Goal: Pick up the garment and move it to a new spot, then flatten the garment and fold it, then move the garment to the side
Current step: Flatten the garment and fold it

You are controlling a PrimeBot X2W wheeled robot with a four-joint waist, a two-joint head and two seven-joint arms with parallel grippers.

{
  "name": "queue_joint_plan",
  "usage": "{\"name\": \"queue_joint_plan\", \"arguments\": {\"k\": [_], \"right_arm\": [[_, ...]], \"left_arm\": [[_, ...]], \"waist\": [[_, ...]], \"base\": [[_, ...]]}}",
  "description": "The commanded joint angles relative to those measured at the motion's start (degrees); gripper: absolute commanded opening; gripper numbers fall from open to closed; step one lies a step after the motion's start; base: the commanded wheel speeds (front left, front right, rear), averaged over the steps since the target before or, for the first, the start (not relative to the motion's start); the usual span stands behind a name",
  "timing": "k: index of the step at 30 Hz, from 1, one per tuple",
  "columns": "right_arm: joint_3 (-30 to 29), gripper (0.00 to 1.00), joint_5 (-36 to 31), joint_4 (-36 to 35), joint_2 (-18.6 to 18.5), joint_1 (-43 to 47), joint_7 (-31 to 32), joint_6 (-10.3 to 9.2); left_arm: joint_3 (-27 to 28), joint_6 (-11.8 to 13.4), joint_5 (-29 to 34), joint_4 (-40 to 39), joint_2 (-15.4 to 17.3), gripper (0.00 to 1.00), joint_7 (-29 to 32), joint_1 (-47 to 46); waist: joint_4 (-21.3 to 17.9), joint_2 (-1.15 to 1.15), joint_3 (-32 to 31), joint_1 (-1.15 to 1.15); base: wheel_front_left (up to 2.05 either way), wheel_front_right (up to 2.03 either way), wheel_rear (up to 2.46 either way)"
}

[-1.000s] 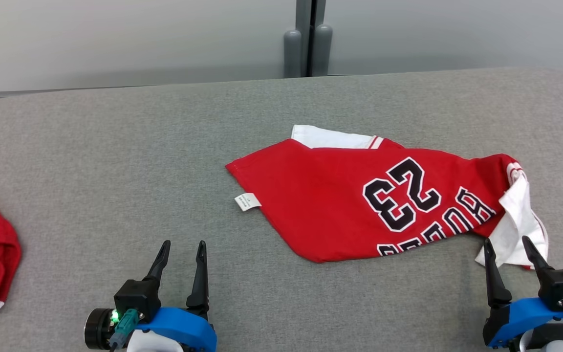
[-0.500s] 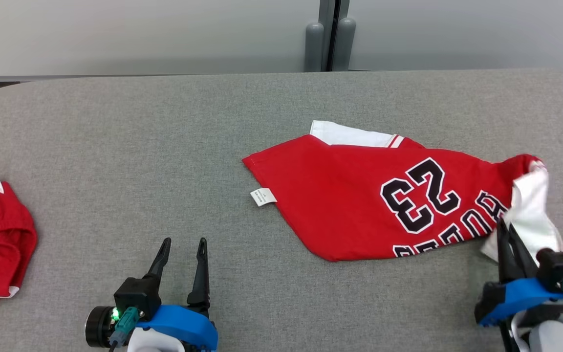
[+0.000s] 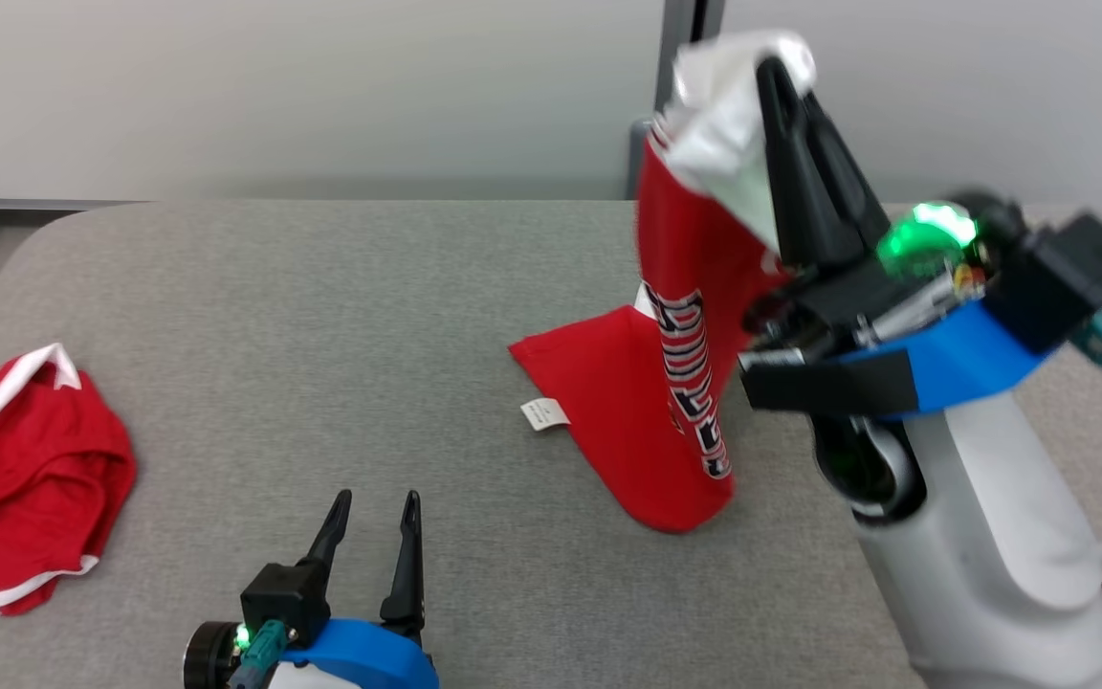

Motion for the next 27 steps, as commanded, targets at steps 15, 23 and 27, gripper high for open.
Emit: {"name": "queue_joint_plan", "arguments": {"k": [15,23,27], "right_arm": [[3.95,0.0,-1.66,11.57,-3.28,-28.18,-0.26,0.02],[6.7,0.0,-0.02,22.3,-2.79,-30.78,-0.26,0.02],[6.54,0.0,-4.19,31.11,-3.72,-31.86,-0.27,0.02]], "left_arm": [[-3.53,1.17,-3.49,0.72,-0.01,1.0,-0.14,4.22],[-4.69,1.87,-4.65,0.17,0.0,1.0,-0.14,5.11],[-5.7,1.52,-4.78,-0.25,0.0,1.0,-0.15,3.73]], "waist": [[8.68,0.0,-4.81,0.0],[10.39,0.0,-5.35,0.0],[11.93,0.0,-3.38,0.0]], "base": [[0.0,0.0,0.0],[0.0,0.0,0.0],[0.0,0.0,0.0]]}}
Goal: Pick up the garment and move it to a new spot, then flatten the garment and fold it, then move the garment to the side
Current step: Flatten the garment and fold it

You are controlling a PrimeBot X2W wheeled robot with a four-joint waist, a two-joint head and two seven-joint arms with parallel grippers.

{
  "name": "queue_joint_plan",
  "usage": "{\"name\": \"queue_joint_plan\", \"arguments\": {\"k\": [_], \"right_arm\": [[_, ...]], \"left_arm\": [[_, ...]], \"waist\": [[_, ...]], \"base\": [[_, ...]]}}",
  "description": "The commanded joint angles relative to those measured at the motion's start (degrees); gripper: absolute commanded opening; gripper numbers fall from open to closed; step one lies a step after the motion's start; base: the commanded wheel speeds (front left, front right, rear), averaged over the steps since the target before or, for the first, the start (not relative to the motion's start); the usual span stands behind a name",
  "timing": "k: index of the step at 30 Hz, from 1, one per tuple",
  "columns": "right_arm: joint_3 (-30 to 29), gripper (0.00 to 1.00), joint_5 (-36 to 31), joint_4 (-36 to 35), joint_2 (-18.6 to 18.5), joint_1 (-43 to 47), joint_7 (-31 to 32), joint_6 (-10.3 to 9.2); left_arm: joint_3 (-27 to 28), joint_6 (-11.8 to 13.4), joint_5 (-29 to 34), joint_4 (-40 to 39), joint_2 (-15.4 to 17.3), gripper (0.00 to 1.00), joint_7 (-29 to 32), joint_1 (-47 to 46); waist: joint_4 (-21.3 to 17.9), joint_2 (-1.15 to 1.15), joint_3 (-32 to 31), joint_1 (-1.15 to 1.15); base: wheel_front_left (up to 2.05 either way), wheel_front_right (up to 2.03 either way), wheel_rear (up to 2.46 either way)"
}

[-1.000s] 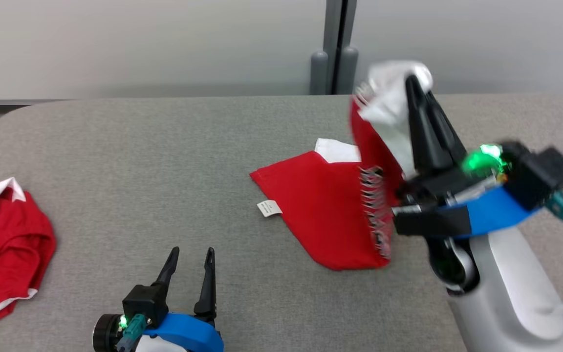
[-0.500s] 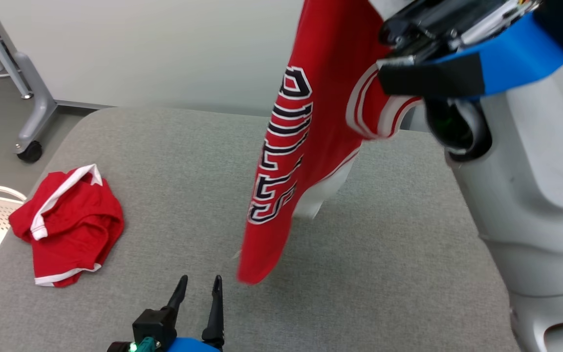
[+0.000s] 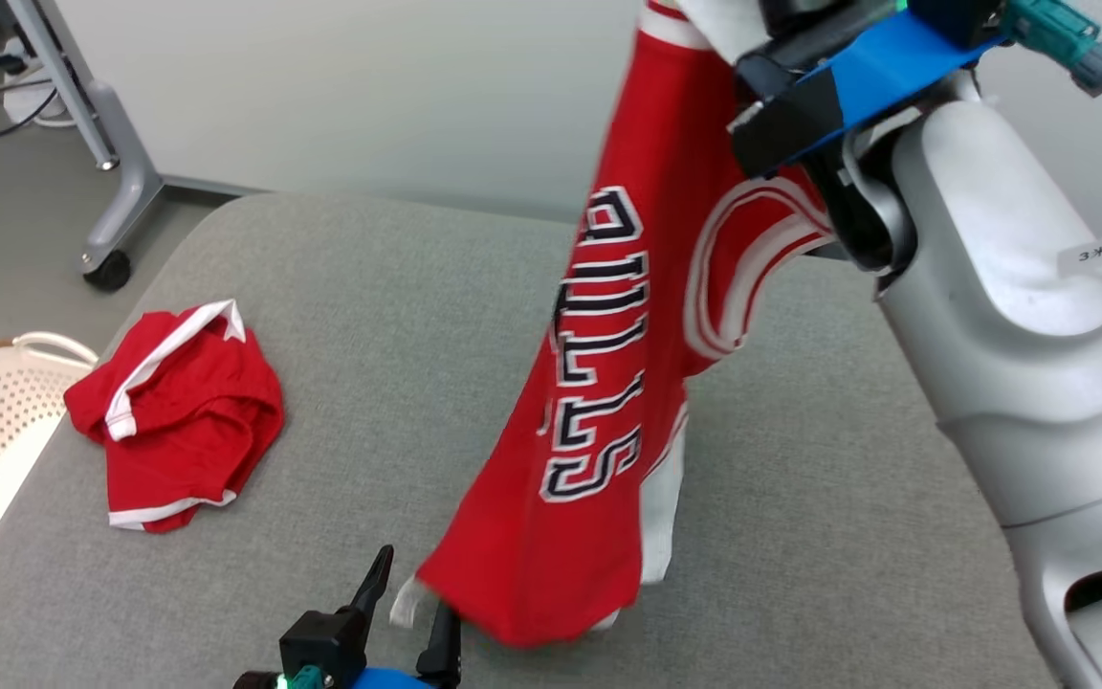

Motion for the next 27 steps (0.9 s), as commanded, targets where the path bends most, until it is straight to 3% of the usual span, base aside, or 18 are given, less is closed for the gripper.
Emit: {"name": "queue_joint_plan", "arguments": {"k": [1,7,8,9,10,16,27], "right_arm": [[-0.74,0.0,-1.99,2.01,-1.15,-1.51,-0.25,0.01],[-7.86,0.0,-13.68,14.05,-5.73,-0.92,-0.25,0.01],[-9.46,0.3,-15.46,15.84,-6.44,-0.27,-0.25,0.01],[-11.15,0.75,-17.0,17.24,-6.94,0.44,-0.25,0.01],[-12.96,1.0,-17.84,18.64,-7.1,1.26,-0.25,0.01],[-20.22,1.0,-21.83,20.14,-5.8,6.88,-0.27,0.01],[-23.85,1.0,-15.61,10.21,-3.0,25.58,-0.26,0.01]], "left_arm": [[-0.39,-0.05,-0.1,-0.29,-0.01,1.0,-0.16,-1.19],[-3.17,0.33,-0.95,-0.58,-0.02,1.0,-0.16,-3.55],[-3.51,0.4,-1.11,-0.52,-0.01,1.0,-0.16,-3.81],[-3.89,0.46,-1.15,-0.46,-0.01,1.0,-0.17,-3.98],[-4.1,0.44,-1.18,-0.4,-0.02,1.0,-0.16,-3.99],[-3.38,0.96,-0.88,-0.46,-0.04,1.0,-0.17,-3.52],[-0.9,0.3,1.07,-0.38,-0.02,1.0,-0.17,-4.7]], "waist": [[1.3,0.0,1.5,0.0],[6.13,0.0,6.22,0.0],[6.81,0.0,6.73,0.0],[7.45,0.0,7.24,0.0],[7.86,0.0,7.51,0.0],[7.22,0.0,8.27,0.0],[-0.81,0.0,7.24,0.0]], "base": [[0.0,0.0,0.0],[0.0,0.0,0.0],[0.0,0.0,0.0],[0.0,0.0,0.0],[0.0,0.0,0.0],[0.0,0.0,0.0],[0.0,0.0,0.0]]}}
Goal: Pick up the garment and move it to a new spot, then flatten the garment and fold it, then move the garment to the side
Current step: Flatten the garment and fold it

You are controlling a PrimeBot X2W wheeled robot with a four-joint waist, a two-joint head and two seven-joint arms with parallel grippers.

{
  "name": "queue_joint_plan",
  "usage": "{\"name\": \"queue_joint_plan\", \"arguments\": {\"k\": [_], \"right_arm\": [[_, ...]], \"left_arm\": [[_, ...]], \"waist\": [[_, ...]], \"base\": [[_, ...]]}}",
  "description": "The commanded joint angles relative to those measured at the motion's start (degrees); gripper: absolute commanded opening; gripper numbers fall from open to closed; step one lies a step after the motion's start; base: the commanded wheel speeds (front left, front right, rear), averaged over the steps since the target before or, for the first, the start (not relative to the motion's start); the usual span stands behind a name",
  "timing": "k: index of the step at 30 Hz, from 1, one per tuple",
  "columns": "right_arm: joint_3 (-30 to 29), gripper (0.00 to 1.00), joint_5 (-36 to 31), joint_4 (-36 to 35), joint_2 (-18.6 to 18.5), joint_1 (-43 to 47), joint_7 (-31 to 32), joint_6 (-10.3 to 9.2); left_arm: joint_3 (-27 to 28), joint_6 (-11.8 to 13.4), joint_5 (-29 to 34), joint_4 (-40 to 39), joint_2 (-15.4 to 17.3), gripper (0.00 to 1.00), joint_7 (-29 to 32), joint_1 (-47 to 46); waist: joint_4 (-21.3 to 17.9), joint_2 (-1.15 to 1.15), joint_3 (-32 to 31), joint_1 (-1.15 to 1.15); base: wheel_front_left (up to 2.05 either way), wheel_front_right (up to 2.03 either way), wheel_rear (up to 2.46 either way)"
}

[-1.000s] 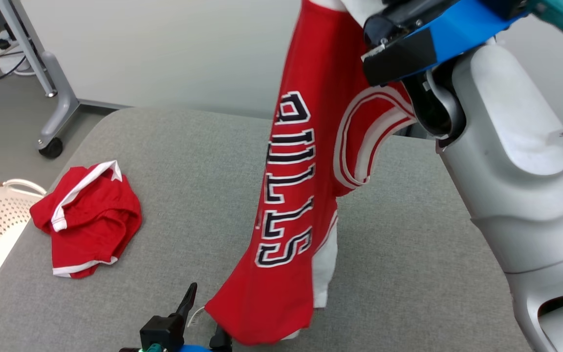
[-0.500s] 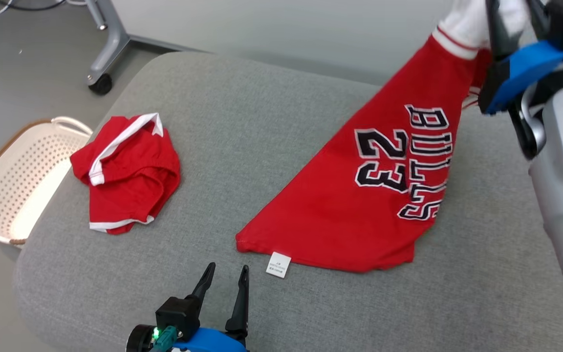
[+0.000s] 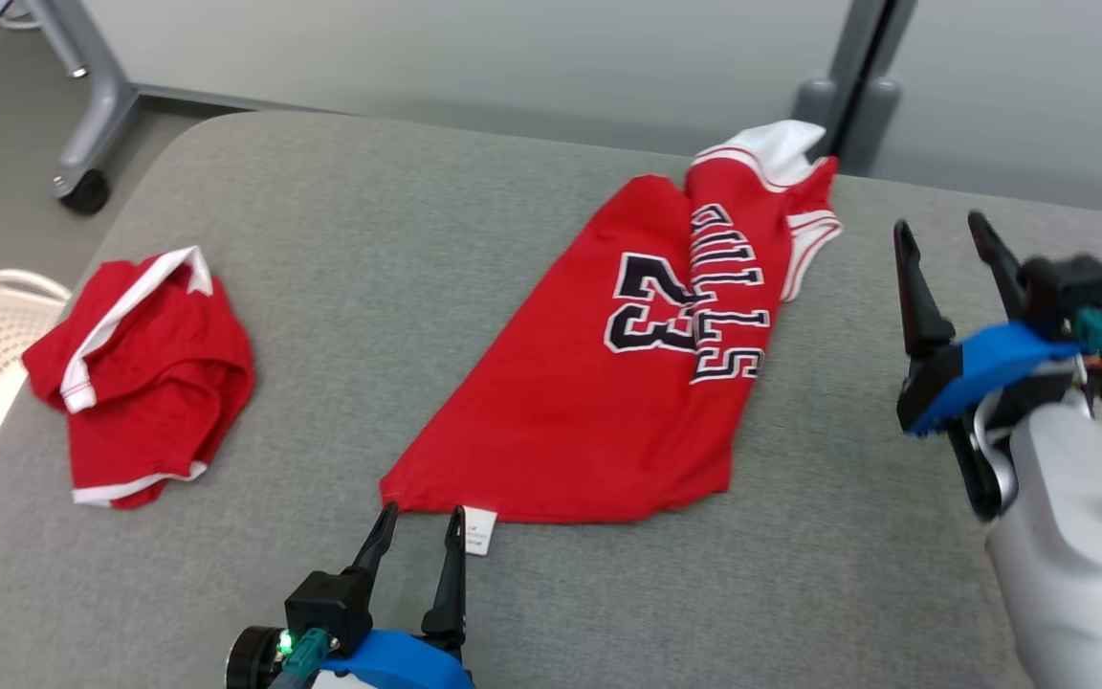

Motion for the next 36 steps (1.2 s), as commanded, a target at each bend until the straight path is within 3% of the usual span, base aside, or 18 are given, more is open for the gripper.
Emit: {"name": "queue_joint_plan", "arguments": {"k": [1,11,19,28,36], "right_arm": [[-0.37,1.0,0.65,-1.93,0.3,3.07,-0.3,0.01],[-2.02,1.0,3.79,-10.0,3.51,17.68,-0.3,0.01],[-2.14,1.0,4.07,-12.9,5.07,21.35,-0.3,0.01],[-2.27,1.0,3.88,-13.62,5.92,22.09,-0.3,0.01],[-1.77,1.0,4.28,-13.98,6.22,21.79,-0.3,0.01]], "left_arm": [[0.84,-0.05,0.48,0.14,-0.03,1.0,-0.16,-0.64],[5.23,0.88,2.2,2.63,-0.01,1.0,-0.16,0.39],[10.6,4.64,2.93,6.47,-0.03,1.0,-0.16,-1.08],[13.6,7.65,1.85,13.51,-0.01,1.0,-0.16,-3.84],[15.06,6.55,2.29,13.94,-0.04,1.0,-0.16,-3.77]], "waist": [[-2.12,-0.01,-1.19,0.0],[-9.03,-0.01,-1.85,0.0],[-12.7,-0.01,-0.32,0.0],[-13.56,-0.01,-0.46,0.0],[-13.77,-0.01,-0.16,0.0]], "base": [[0.0,0.0,0.0],[0.0,0.0,0.0],[0.0,0.0,0.0],[0.0,0.0,0.0],[0.0,0.0,0.0]]}}
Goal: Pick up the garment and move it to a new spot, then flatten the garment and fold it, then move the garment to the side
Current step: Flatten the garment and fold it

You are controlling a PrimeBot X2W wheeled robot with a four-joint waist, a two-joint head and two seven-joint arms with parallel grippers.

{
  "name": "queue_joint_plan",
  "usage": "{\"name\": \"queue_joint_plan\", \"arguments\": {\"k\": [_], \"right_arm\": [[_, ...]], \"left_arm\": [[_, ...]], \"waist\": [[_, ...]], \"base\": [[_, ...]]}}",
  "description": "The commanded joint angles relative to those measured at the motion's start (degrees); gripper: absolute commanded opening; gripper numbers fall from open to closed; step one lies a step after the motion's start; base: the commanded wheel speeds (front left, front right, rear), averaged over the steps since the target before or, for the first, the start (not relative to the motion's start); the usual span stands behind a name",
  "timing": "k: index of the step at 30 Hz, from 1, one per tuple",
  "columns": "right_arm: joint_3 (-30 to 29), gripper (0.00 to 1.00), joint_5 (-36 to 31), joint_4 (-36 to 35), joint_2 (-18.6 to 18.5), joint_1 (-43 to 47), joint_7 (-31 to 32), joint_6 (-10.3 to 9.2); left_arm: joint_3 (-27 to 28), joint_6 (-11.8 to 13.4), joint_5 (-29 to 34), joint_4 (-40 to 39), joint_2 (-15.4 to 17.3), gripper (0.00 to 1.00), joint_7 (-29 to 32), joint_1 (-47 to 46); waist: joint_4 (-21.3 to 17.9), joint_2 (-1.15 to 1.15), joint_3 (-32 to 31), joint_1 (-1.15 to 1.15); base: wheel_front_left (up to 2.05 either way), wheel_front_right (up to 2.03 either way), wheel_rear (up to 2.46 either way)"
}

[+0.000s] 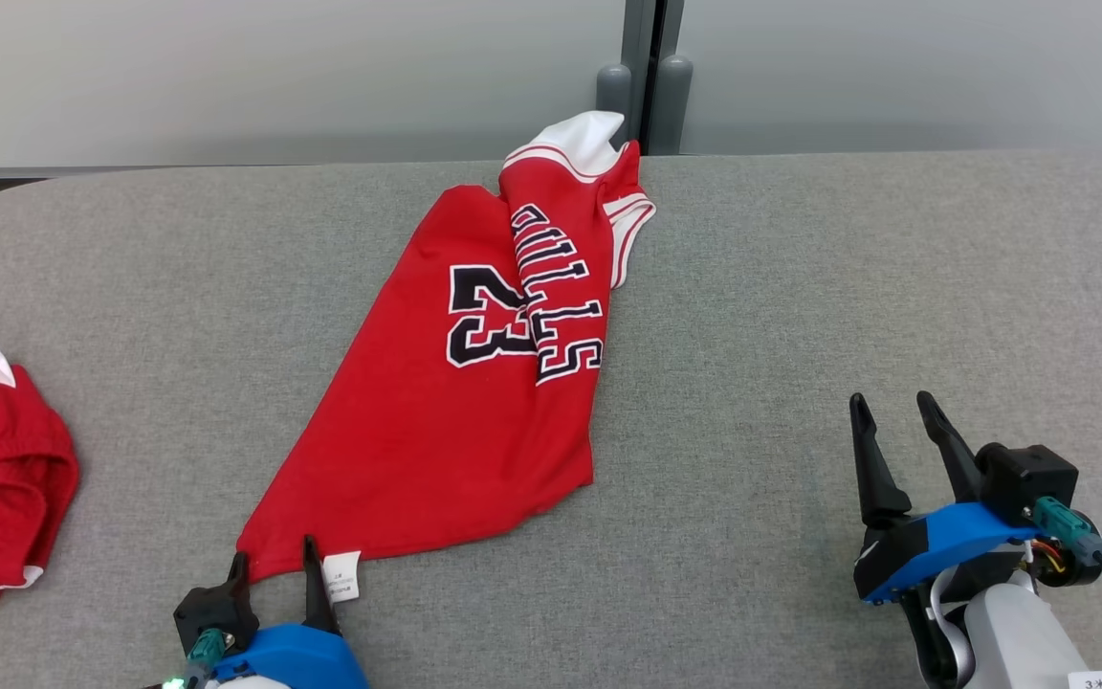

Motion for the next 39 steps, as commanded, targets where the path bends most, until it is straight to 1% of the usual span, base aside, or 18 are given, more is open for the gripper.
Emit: {"name": "queue_joint_plan", "arguments": {"k": [1,2,3,4,8,11,16,18,21,25,26,27,28,34,39], "right_arm": [[0.1,1.0,0.16,-0.23,0.13,0.06,-0.3,0.01],[0.25,1.0,0.31,-0.22,0.18,-0.03,-0.3,0.01],[0.39,1.0,0.45,-0.21,0.2,-0.11,-0.3,0.01],[0.5,1.0,0.51,-0.2,0.21,-0.19,-0.3,0.01],[0.73,1.0,0.96,-0.16,0.28,-0.25,-0.3,0.01],[0.44,1.0,1.04,-0.19,0.3,-0.01,-0.3,0.01],[-0.28,1.0,1.31,-0.35,0.29,0.7,-0.3,0.01],[0.37,1.0,1.65,-0.31,0.32,0.85,-0.3,0.01],[2.36,1.0,2.36,0.09,0.32,0.88,-0.3,0.01],[5.45,1.0,3.22,0.5,0.29,0.43,-0.3,0.01],[6.29,1.0,3.48,0.66,0.29,0.35,-0.3,0.01],[7.43,1.0,3.64,0.72,0.3,0.26,-0.3,0.01],[8.73,1.0,3.95,0.81,0.31,0.25,-0.3,0.01],[17.38,1.0,7.29,3.2,0.3,-0.56,-0.3,0.01],[24.78,1.0,10.13,5.94,0.25,-2.69,-0.3,0.01]], "left_arm": [[0.16,-0.29,0.28,0.32,-0.05,1.0,-0.15,-0.48],[-0.09,-0.67,0.31,1.01,-0.05,1.0,-0.12,-0.57],[-0.29,-1.09,0.09,1.68,-0.08,0.6,-0.01,-0.72],[-0.52,-1.47,0.13,2.25,-0.1,0.0,0.0,-0.87],[-1.2,-2.21,0.07,5.24,-0.1,0.0,0.13,-1.92],[-0.23,-2.29,0.59,2.72,-0.04,0.0,-0.03,-3.95],[4.79,-1.32,2.23,-6.66,0.05,0.0,-0.09,-4.15],[7.02,-1.21,2.93,-8.77,0.36,0.0,-0.09,-4.12],[10.55,-1.08,3.57,-9.72,1.44,0.0,-0.09,-4.89],[14.29,-1.06,4.42,-8.39,2.12,0.0,-0.09,-6.16],[14.98,-0.86,4.77,-7.76,2.4,0.06,-0.1,-6.32],[15.68,-0.89,4.99,-7.18,2.4,0.55,-0.1,-6.6],[15.99,-0.97,5.21,-6.59,2.22,1.0,-0.09,-6.93],[14.87,-2.0,7.23,-5.82,0.79,1.0,-0.09,-6.05],[10.99,-2.67,7.38,-6.43,-0.06,1.0,-0.09,-3.93]], "waist": [[-0.09,0.0,-0.01,0.0],[-0.21,0.0,-0.02,0.0],[-0.33,0.0,-0.02,0.0],[-0.46,0.0,-0.01,0.0],[-0.88,0.0,0.04,0.0],[-0.94,0.0,0.09,0.0],[-0.3,0.0,-0.1,0.0],[-0.06,0.0,-0.19,0.0],[0.19,0.0,-0.19,0.0],[0.49,0.0,0.01,0.0],[0.57,0.0,0.03,0.0],[0.66,0.0,0.06,0.0],[0.82,0.0,0.07,0.0],[3.33,0.0,0.15,0.0],[7.13,0.0,0.11,0.0]], "base": [[0.0,0.0,0.0],[0.0,0.0,0.0],[0.0,0.0,0.0],[0.0,0.0,0.0],[0.0,0.0,0.0],[0.0,0.0,0.0],[0.0,0.0,0.0],[0.0,0.0,0.0],[0.0,0.0,0.0],[0.0,0.0,0.0],[0.0,0.0,0.0],[0.0,0.0,0.0],[0.0,0.0,0.0],[0.0,0.0,0.0],[0.0,0.0,0.0]]}}
